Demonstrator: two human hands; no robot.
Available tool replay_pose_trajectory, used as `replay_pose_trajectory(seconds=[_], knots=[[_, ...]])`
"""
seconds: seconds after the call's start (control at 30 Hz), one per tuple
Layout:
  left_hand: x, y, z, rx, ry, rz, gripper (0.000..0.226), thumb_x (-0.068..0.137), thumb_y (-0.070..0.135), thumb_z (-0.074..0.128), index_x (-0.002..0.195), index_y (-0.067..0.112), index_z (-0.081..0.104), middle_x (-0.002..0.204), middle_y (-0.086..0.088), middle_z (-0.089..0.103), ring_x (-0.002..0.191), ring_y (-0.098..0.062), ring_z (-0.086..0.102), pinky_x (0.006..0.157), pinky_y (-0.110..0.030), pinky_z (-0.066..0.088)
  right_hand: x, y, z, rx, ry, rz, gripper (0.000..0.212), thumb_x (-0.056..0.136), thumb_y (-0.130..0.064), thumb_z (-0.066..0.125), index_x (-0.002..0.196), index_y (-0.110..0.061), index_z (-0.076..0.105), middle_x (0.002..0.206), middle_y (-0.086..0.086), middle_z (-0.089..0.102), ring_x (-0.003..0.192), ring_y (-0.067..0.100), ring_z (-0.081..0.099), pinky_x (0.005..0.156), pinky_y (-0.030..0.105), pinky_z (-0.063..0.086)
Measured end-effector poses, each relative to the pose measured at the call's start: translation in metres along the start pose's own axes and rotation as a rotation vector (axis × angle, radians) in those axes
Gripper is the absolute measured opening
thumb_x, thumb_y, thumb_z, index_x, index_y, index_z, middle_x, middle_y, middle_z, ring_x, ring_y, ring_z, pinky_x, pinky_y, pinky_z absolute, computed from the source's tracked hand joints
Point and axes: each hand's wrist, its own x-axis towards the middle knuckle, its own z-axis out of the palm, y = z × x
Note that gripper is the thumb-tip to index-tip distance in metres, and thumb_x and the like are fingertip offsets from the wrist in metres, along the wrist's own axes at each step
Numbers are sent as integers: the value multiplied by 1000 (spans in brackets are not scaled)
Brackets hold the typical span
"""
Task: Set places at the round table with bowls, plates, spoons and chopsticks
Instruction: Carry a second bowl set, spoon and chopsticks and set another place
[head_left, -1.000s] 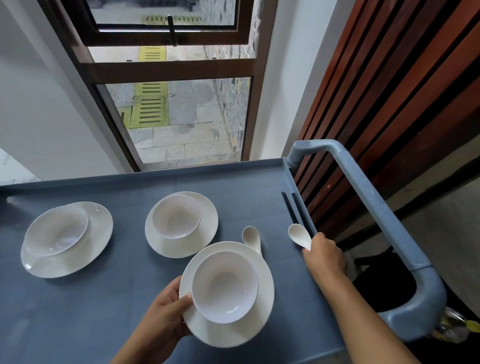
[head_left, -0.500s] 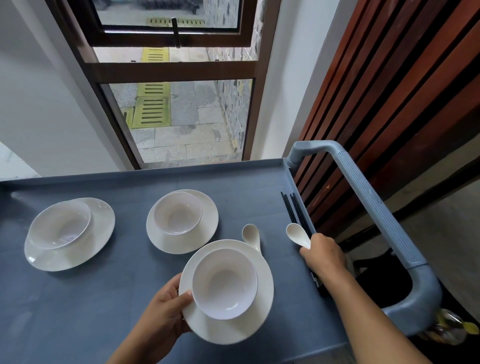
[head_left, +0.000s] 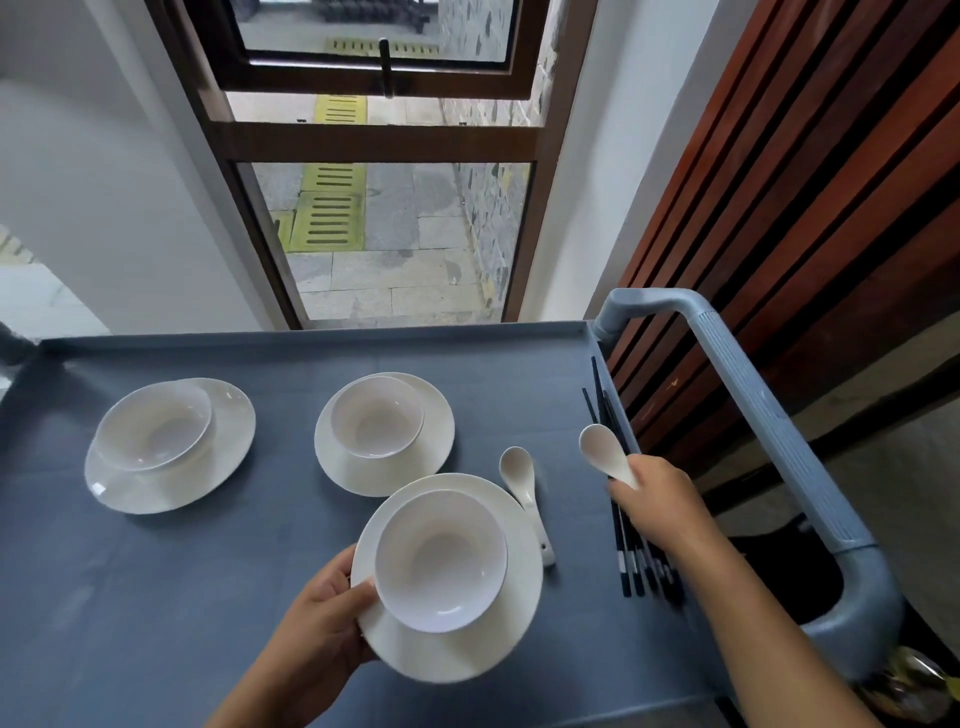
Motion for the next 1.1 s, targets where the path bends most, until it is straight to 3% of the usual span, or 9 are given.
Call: replay_pose_trajectory(seconds=[0.1, 0.23, 0.37, 0.73, 1.1], knots=[[-11, 6, -7, -29, 33, 33, 43, 80, 21, 72, 123, 23, 69, 120, -19, 71, 94, -32, 70, 68, -41, 58, -5, -33, -6, 230, -123, -95, 17, 90, -22, 53, 79, -10, 50, 65, -1, 53, 57, 16, 48, 54, 35, 38], [-33, 11, -31, -72, 131, 104, 46, 79, 22, 75, 124, 22, 67, 120, -19, 70, 92, -31, 70, 66, -40, 58, -17, -96, 6, 607, -349, -185, 7, 97, -15, 51, 97, -9, 55, 81, 8, 73, 69, 22, 72, 65, 40, 58], [-69, 12, -61, -143, 279, 196, 39, 84, 17, 73, 123, 21, 68, 116, -20, 70, 89, -30, 69, 62, -40, 57, -37, -162, 39, 770, -528, -263, 8, 100, -8, 48, 92, -6, 48, 69, 8, 62, 53, 21, 57, 49, 28, 49], [-245, 12, -163, -423, 775, 464, 38, 77, 10, 66, 115, 14, 72, 99, -22, 74, 72, -30, 72, 49, -37, 57, -176, -363, 150, 646, -940, -556, 29, 103, -16, 47, 77, -14, 36, 55, -3, 33, 42, 8, 27, 40, 19, 24], [-454, -26, -281, -536, 1126, 613, 41, 83, 19, 72, 123, 18, 68, 115, -18, 73, 96, -36, 70, 65, -41, 58, -381, -531, 269, 343, -1292, -918, 25, 99, -19, 58, 85, -3, 47, 49, -4, 39, 38, 10, 32, 39, 21, 28]])
